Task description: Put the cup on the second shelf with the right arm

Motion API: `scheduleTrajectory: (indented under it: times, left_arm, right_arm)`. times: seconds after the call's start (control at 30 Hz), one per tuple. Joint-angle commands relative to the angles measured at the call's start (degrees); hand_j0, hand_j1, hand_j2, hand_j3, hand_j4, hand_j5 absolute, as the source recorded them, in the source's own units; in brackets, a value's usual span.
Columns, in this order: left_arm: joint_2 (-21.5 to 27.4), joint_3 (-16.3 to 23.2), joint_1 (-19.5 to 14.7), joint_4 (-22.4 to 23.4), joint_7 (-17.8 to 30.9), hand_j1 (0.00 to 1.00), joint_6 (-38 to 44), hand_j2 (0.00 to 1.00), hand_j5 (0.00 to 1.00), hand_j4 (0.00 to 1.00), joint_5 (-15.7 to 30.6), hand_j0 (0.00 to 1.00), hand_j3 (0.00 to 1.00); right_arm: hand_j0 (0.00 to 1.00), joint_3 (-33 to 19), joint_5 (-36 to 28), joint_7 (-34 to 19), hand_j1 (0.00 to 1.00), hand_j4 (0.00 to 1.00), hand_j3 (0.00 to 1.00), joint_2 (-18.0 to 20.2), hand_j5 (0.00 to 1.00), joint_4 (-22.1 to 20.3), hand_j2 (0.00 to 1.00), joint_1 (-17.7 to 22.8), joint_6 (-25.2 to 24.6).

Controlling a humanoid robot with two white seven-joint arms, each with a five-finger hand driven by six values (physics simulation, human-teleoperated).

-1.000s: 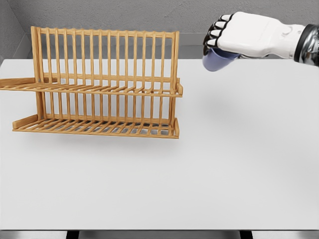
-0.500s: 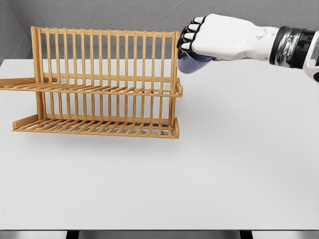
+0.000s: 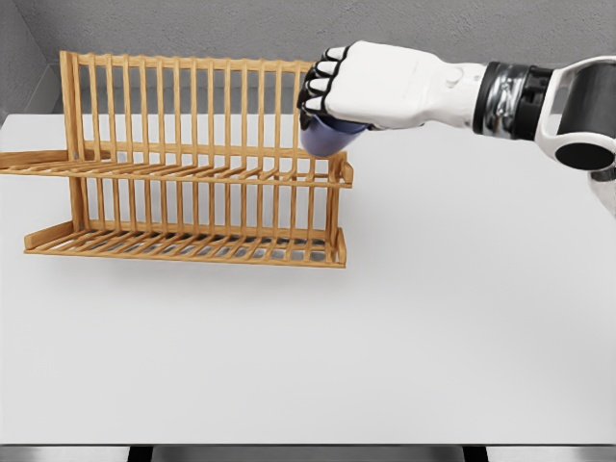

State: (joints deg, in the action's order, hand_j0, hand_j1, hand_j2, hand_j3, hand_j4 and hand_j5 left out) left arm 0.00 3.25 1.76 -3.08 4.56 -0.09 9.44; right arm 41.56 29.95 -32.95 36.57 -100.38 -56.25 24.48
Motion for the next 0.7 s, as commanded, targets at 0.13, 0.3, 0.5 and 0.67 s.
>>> scheduleTrajectory:
  times: [0.13,0.3,0.5,0.67]
  left_arm:
    - [0.00,0.00,0.00,0.00,0.01,1.00,0.00,1.00,1.00,1.00,0.05,1.00,1.00]
    - [0.00,0.00,0.00,0.00,0.01,1.00,0.00,1.00,1.00,1.00,0.05,1.00,1.00]
    - [0.00,0.00,0.00,0.00,0.01,1.00,0.00,1.00,1.00,1.00,0.05,1.00,1.00]
    - [0.00,0.00,0.00,0.00,0.01,1.00,0.00,1.00,1.00,1.00,-0.04,1.00,1.00]
  right_arm:
    - [0.64,2.12,-0.07,-0.01,0.64,0.64,0.64,-1.86,0.64,0.19,0.64,-0.62,-1.36]
    - [0.64,3.70,0.02,-0.01,0.64,0.64,0.64,-3.09,0.64,0.63,0.64,-0.88,-2.59]
    - [1.00,4.49,0.11,-0.01,1.00,1.00,1.00,-3.17,1.00,0.63,1.00,-1.14,-2.50]
    - [1.00,5.02,0.11,0.08,1.00,1.00,1.00,-3.17,1.00,0.63,1.00,-1.14,-2.42]
